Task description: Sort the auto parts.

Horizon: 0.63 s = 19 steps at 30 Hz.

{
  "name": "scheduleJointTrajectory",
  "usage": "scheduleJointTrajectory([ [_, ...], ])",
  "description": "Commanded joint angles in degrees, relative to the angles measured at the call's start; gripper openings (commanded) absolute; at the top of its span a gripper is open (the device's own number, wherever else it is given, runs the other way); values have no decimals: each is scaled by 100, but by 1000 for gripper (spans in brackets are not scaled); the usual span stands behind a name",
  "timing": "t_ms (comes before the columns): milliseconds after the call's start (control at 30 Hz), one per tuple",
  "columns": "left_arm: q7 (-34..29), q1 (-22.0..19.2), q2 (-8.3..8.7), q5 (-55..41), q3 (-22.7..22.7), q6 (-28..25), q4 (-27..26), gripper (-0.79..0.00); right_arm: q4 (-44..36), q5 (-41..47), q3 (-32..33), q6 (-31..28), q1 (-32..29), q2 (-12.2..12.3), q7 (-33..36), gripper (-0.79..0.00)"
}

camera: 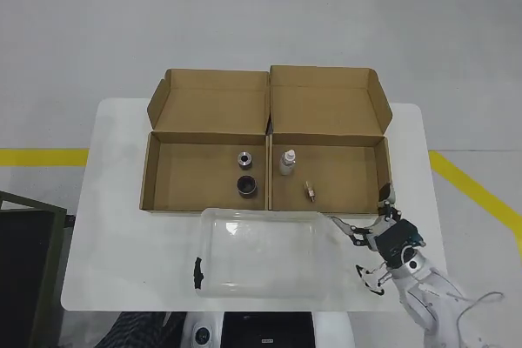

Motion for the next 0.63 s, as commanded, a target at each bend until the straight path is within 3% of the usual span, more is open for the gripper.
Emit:
scheduleJointTrajectory([
  [0, 0, 0, 0, 0, 0, 0, 0, 0, 51, 102, 162, -9, -99, 13, -116, 0],
  [267, 0, 0, 0, 0, 0, 0, 0, 0, 199, 341, 540, -29, -370, 43, -348, 0],
  [600, 0, 0, 0, 0, 0, 0, 0, 0, 209, 386, 549, -24, -383, 43, -361, 0],
])
